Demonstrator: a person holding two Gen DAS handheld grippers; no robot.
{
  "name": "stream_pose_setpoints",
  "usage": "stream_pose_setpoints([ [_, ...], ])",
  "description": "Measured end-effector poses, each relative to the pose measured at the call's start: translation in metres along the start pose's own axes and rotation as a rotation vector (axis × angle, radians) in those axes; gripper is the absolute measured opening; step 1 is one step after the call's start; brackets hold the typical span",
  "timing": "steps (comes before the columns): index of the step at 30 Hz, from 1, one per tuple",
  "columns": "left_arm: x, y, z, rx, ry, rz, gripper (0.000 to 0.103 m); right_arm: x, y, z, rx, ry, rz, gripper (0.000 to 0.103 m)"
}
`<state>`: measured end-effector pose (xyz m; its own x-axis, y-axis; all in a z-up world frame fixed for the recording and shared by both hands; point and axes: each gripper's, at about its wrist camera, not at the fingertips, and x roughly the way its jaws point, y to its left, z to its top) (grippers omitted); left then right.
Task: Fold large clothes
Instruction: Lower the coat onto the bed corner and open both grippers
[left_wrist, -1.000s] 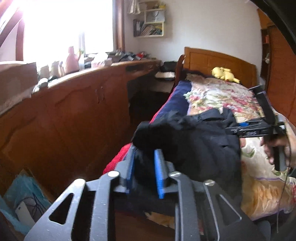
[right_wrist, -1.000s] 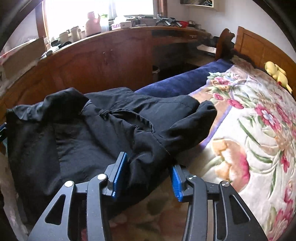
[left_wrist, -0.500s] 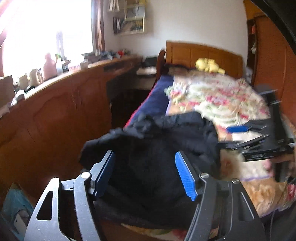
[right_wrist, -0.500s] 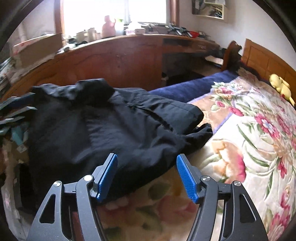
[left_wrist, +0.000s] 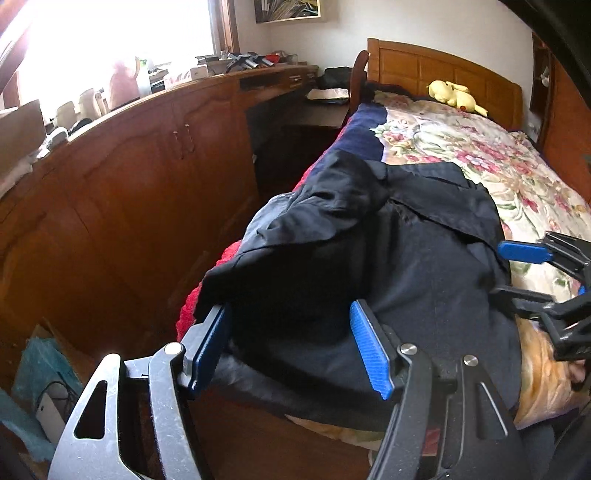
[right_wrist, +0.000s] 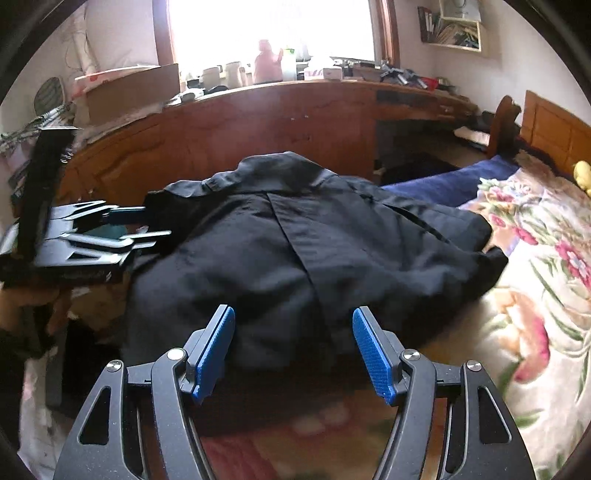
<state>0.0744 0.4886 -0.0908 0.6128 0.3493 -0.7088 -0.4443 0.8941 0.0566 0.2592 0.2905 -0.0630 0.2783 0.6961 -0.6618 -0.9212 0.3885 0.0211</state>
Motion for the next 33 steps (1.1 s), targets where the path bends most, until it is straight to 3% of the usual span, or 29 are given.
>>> stream_pose_setpoints([
  [4, -0.001, -0.001, -0.004, 0.001, -0.002, 0.018, 0.068, 0.027, 0.009, -0.002, -0.002, 0.070, -0.030, 0.068],
  [9, -0.024, -0.004, -0.009, -0.012, -0.074, 0.015, 0.068, 0.008, 0.015, -0.001, 0.010, 0.047, -0.059, 0.068],
  [12, -0.044, -0.008, -0.011, -0.016, -0.119, -0.004, 0.068, -0.017, 0.018, -0.010, 0.007, 0.018, -0.058, 0.068],
  [16, -0.070, -0.021, -0.013, -0.015, -0.178, -0.028, 0.081, -0.052, 0.020, -0.025, 0.006, -0.019, -0.062, 0.068],
  [24, -0.114, -0.063, -0.025, -0.022, -0.295, -0.046, 0.084, -0.127, 0.014, -0.062, 0.031, -0.070, -0.084, 0.068],
  [33, -0.133, -0.134, -0.030, 0.006, -0.286, -0.147, 0.084, -0.219, -0.006, -0.111, 0.066, -0.123, -0.161, 0.071],
])
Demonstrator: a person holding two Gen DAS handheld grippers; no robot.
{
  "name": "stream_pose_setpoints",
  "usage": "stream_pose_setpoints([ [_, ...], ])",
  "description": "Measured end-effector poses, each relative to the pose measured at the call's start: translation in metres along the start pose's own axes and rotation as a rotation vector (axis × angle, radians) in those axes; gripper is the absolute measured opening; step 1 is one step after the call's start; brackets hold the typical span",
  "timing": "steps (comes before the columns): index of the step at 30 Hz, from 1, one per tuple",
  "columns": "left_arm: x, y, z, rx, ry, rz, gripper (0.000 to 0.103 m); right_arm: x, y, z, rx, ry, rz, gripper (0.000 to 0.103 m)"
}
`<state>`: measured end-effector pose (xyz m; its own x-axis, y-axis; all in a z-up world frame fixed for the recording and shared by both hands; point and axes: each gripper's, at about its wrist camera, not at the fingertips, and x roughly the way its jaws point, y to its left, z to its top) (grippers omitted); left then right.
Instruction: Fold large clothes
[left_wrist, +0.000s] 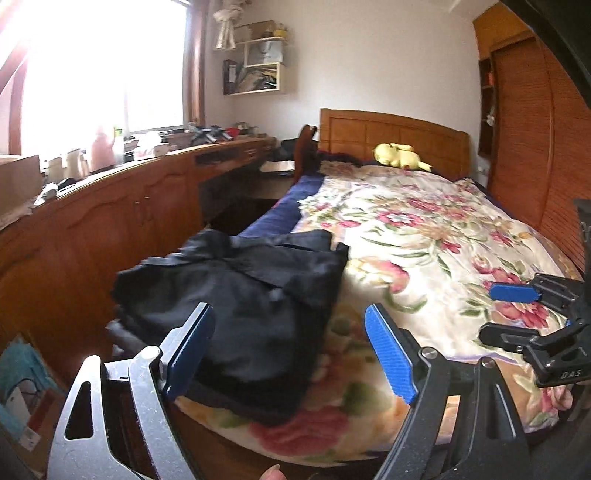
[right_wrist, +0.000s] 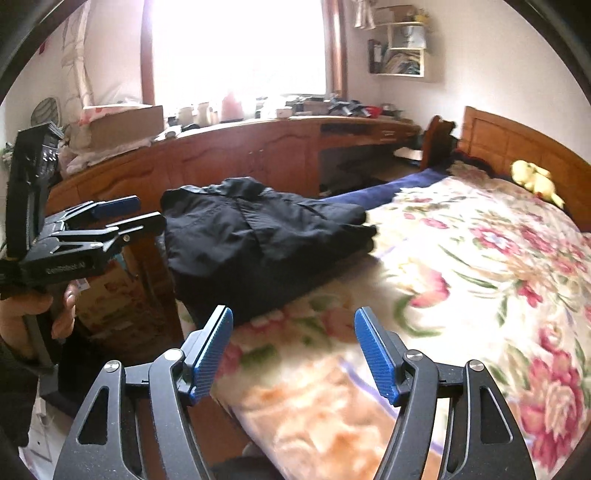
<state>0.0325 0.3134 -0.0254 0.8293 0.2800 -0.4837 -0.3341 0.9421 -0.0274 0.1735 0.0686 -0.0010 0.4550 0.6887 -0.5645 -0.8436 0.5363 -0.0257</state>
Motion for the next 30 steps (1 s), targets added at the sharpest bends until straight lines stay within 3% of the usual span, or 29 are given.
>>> stream_pose_setpoints([
  [15, 0.011, -0.155, -0.015, 0.085, 0.045, -0.196, 0.084, -0.120, -0.079, -0.081, 0.178, -0.036, -0.248, 0.075],
  [18, 0.011, -0.187, -0.018, 0.122, 0.047, -0.202, 0.084, -0.143, -0.087, -0.099, 0.216, -0.047, -0.291, 0.075],
  [30, -0.015, -0.278, -0.038, 0.173, 0.095, -0.373, 0.084, -0.244, -0.084, -0.157, 0.343, -0.077, -0.445, 0.075],
])
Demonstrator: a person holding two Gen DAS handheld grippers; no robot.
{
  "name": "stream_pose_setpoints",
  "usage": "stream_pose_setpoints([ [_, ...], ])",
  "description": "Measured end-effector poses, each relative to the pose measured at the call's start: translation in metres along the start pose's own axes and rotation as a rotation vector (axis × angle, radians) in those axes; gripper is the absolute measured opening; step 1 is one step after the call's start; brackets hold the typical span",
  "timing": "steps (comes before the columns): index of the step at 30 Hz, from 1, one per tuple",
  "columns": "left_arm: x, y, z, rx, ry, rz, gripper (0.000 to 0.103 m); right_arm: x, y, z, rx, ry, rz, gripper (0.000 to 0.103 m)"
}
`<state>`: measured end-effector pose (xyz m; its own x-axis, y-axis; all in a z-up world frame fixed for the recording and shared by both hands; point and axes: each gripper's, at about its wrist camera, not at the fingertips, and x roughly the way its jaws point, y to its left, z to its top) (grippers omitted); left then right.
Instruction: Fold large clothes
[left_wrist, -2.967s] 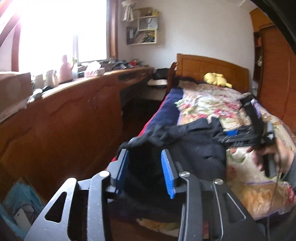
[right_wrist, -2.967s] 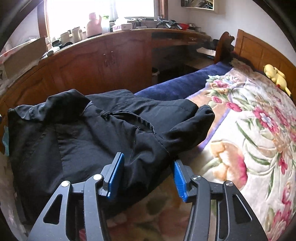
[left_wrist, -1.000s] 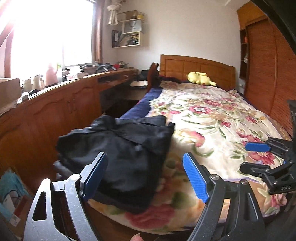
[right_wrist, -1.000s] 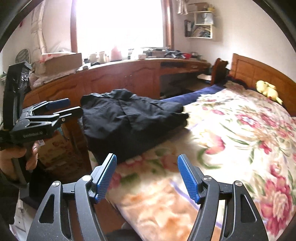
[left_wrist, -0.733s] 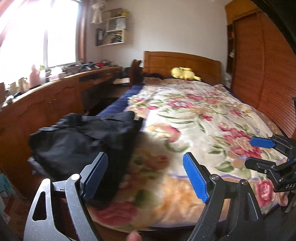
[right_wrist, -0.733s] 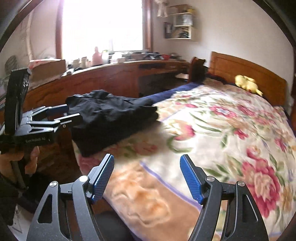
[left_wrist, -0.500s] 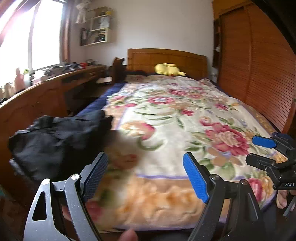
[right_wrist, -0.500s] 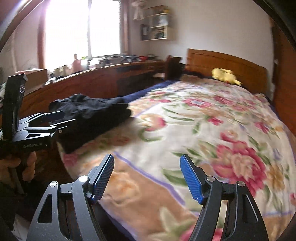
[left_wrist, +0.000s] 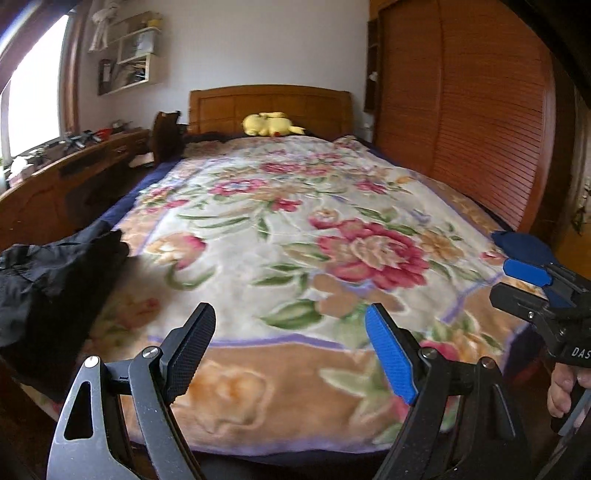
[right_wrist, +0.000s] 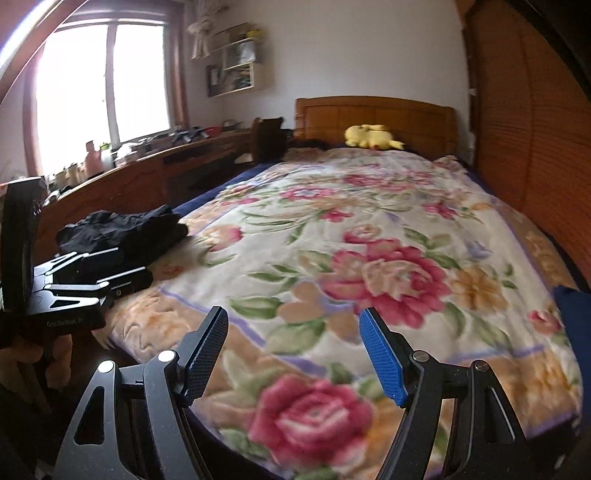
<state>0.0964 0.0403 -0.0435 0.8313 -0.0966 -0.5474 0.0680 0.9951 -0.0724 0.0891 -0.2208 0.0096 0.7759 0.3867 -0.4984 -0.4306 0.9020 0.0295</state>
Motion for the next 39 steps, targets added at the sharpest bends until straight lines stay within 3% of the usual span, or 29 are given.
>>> stream_pose_setpoints([
  [10, -0.033, -0.036, 0.013, 0.010, -0.063, -0.032, 0.084, -0.068, -0.013, -0.003, 0.063, -0.103, -0.076, 0.075],
  [17, -0.066, -0.044, 0.025, 0.034, -0.142, 0.001, 0.084, -0.113, -0.006, -0.003, 0.064, -0.191, -0.096, 0.075],
  [39, -0.082, -0.042, 0.027, 0.003, -0.180, 0.001, 0.084, -0.097, -0.009, -0.004, 0.060, -0.204, -0.096, 0.075],
])
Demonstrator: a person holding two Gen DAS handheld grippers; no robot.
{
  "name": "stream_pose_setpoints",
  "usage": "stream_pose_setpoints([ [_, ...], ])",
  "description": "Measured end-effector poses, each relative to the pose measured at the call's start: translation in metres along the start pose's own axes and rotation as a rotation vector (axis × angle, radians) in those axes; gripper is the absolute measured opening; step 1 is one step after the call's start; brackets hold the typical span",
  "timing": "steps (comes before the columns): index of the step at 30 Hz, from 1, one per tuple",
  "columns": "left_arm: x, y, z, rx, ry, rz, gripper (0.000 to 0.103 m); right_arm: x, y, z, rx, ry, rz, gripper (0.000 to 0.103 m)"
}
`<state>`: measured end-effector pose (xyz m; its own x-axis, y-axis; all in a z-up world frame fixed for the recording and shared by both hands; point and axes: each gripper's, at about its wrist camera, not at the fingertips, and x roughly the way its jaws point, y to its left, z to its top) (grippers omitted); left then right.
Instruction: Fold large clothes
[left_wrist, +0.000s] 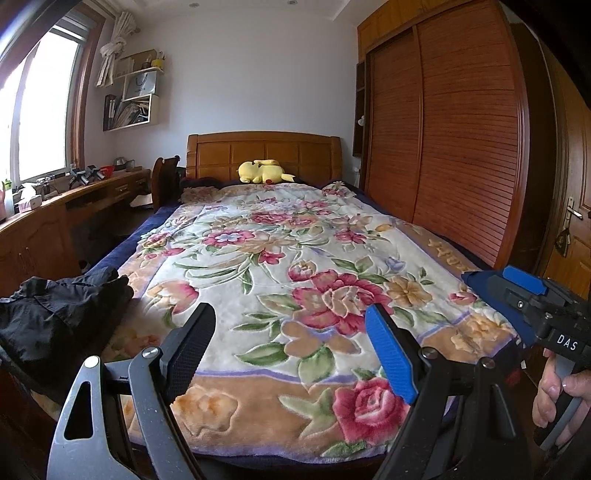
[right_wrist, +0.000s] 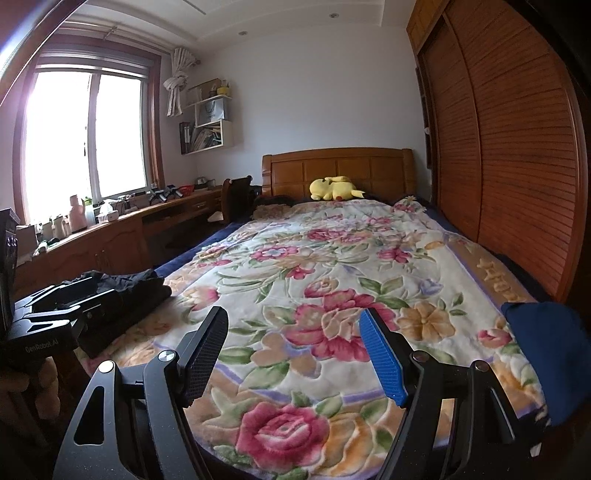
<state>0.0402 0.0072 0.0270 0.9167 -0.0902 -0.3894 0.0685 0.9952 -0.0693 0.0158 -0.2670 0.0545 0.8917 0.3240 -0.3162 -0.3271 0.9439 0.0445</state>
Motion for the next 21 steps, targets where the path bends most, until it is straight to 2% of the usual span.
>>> stream_pose_setpoints([
  [21, -0.0010, -0.0012, -0.0014, 0.000, -0.004, 0.005, 0.084, 0.0042, -0.0026, -0.0040, -0.011, -0.001, 0.010, 0.075],
])
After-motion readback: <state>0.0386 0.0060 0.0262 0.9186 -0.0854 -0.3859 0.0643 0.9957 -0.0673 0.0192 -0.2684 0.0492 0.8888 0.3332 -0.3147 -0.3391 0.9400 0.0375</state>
